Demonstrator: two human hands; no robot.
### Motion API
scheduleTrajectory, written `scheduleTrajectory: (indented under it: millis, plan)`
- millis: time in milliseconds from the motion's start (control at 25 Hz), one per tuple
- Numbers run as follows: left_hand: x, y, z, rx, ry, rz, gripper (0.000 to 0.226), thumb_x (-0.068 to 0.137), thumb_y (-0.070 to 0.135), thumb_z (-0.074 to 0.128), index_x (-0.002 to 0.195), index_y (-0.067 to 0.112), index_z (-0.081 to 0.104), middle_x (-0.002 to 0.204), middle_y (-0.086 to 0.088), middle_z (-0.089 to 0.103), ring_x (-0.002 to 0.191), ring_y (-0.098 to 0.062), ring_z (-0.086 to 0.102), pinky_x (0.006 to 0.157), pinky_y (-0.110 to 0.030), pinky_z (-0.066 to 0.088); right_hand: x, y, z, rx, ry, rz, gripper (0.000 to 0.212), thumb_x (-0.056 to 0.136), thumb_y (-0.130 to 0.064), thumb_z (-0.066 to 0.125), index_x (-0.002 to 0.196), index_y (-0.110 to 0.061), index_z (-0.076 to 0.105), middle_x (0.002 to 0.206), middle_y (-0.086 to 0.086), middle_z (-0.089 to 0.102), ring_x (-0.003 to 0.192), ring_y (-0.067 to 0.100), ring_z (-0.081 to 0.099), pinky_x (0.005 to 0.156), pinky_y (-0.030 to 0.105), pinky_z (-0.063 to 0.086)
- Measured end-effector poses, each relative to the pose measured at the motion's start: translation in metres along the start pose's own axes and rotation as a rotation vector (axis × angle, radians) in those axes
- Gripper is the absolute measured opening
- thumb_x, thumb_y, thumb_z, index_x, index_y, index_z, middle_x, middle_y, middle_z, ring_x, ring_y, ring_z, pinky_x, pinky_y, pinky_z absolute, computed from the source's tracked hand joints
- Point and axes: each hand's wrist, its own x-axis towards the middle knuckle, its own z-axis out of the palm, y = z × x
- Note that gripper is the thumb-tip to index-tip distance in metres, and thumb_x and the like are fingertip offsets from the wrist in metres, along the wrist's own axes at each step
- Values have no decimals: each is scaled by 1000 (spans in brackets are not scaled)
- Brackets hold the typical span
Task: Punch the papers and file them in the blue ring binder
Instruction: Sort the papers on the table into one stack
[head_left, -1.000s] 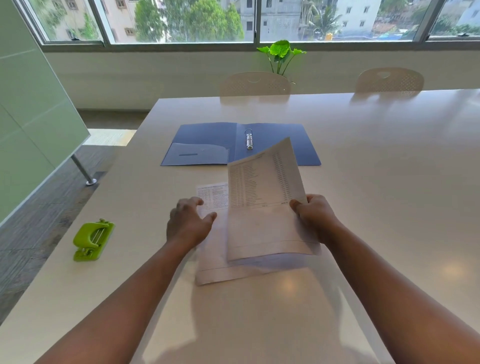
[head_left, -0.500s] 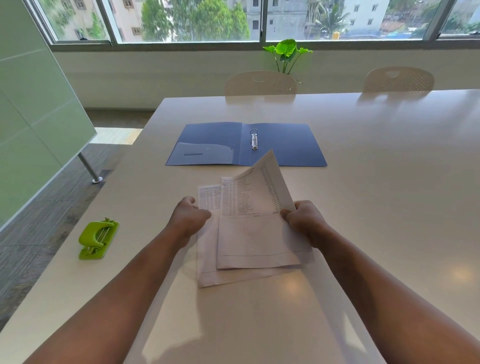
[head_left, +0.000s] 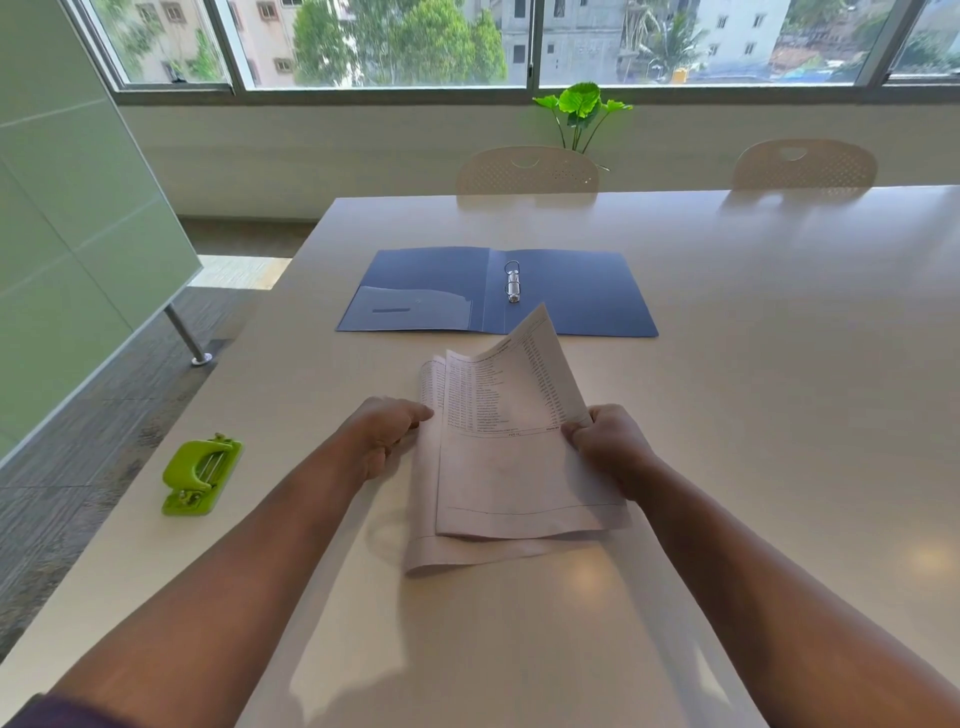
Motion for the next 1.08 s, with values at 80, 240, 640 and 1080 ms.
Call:
scheduleTrajectory:
  millis: [80, 240, 640, 1080]
  plan:
    - [-4, -1, 3, 6, -5, 14, 31, 96, 15, 68, 123, -1, 66, 125, -19, 67, 99, -28, 72, 91, -38, 57, 0, 1, 0, 10, 5, -3, 19, 92, -22, 62, 94, -9, 74, 93, 11, 74, 85, 31, 70, 80, 48, 61]
    - [-3, -7, 10, -55, -47, 87, 32, 93, 16, 71, 123, 13, 58, 113, -15, 67, 80, -18, 62, 61, -29, 52, 1, 3, 2, 48, 5, 15, 18, 93, -24, 62, 93, -11, 74, 95, 10, 75, 85, 30, 71, 82, 48, 62]
    - [-10, -14, 11, -475, -277, -32, 27, 94, 21, 70, 114, 2, 70, 100, -12, 75, 90, -25, 70, 85, -42, 62, 2, 4, 1, 70, 8, 33, 18, 94, -26, 64, 96, -11, 74, 94, 9, 75, 87, 29, 71, 84, 47, 61]
    - [-12, -10, 6, -303, -12, 167, 66, 88, -9, 66, 143, 18, 44, 117, -9, 68, 99, -28, 70, 82, -48, 61, -6, 2, -2, 146, -3, 21, 12, 98, -22, 62, 94, -14, 70, 84, 1, 69, 74, 18, 64, 72, 32, 54]
